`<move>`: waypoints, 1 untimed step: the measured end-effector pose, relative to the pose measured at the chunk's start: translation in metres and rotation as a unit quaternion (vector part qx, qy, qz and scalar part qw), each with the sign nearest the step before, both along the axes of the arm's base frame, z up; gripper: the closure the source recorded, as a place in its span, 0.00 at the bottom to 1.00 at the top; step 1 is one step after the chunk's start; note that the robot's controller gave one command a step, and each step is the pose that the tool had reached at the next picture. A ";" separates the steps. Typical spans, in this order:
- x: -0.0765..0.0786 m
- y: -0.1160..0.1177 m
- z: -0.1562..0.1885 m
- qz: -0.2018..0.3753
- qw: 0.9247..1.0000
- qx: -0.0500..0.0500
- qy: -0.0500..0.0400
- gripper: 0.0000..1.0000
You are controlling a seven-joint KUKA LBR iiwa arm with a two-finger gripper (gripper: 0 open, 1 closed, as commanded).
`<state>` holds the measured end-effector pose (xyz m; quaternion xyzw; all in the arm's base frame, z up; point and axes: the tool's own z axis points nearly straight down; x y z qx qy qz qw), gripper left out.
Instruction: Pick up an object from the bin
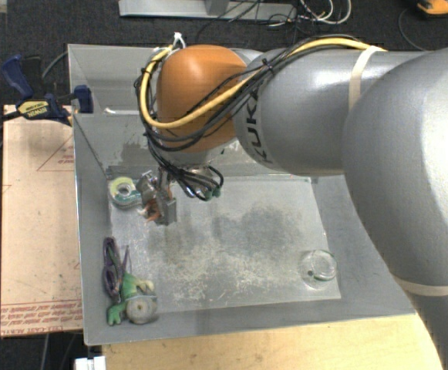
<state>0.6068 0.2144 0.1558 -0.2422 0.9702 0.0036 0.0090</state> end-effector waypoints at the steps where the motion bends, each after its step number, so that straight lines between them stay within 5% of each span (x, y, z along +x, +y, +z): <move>1: -0.012 0.002 0.083 0.008 1.000 0.000 0.001 1.00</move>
Offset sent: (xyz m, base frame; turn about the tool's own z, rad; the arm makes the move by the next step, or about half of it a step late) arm -0.0155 -0.0022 0.1295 0.0265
